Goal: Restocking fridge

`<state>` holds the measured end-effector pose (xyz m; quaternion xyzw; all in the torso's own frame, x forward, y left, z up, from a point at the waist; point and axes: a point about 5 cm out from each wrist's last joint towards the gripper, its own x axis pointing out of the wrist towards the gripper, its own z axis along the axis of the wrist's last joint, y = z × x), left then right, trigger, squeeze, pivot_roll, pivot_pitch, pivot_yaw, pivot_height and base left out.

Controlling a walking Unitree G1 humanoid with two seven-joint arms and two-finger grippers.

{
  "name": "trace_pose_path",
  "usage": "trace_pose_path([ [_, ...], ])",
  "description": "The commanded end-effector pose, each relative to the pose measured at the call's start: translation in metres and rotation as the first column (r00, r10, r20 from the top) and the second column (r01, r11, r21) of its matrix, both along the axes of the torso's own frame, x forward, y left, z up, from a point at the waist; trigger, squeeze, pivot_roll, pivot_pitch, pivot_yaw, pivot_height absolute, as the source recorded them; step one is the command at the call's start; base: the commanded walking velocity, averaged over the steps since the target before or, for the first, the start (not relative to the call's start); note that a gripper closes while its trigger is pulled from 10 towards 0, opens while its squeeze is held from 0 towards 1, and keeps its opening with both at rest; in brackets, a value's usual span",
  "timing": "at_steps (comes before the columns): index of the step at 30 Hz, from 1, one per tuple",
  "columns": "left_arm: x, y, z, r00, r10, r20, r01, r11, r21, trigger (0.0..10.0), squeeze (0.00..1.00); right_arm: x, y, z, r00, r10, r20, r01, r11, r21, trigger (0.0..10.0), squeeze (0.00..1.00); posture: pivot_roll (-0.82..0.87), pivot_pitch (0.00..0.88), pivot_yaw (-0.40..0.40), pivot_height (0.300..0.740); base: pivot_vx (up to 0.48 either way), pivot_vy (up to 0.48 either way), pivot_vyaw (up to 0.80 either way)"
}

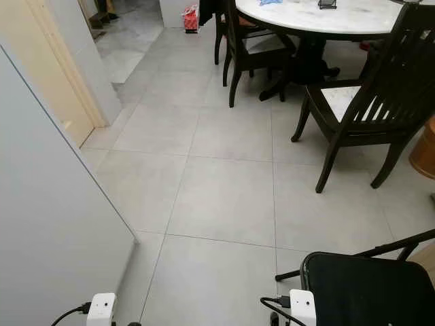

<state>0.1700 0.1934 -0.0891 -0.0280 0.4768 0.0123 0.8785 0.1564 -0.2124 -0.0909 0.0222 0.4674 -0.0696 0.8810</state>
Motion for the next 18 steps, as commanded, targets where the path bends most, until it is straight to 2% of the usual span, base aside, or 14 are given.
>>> trace_pose_path([
  [1,0.0347,-0.0121,0.0142,0.999,-0.011,0.043,0.010,1.000,0.023,10.0,0.00,0.0530,-0.0158,0.0276,0.989,-0.112,0.097,0.102,0.990,0.097,10.0,0.00,-0.05,0.000,-0.053,0.740,0.000,0.000,0.00],
  [4,0.0333,-0.0118,0.0134,0.999,0.006,0.036,-0.006,1.000,0.024,10.0,0.00,0.0539,-0.0182,0.0286,0.994,-0.064,0.084,0.058,0.996,0.069,10.0,0.00,-0.06,0.000,-0.062,0.740,0.000,0.000,0.00],
  [7,0.0335,-0.0132,0.0133,0.999,0.010,0.033,-0.010,1.000,0.024,10.0,0.00,0.0540,-0.0199,0.0291,0.993,-0.083,0.090,0.076,0.994,0.073,10.0,0.00,-0.06,0.000,-0.073,0.740,0.000,0.000,0.00],
  [18,0.0348,-0.0153,0.0137,0.999,0.017,0.035,-0.017,1.000,0.019,10.0,0.00,0.0550,-0.0224,0.0305,0.995,-0.045,0.089,0.041,0.998,0.048,10.0,0.00,-0.06,0.000,-0.084,0.740,0.000,0.000,0.00],
])
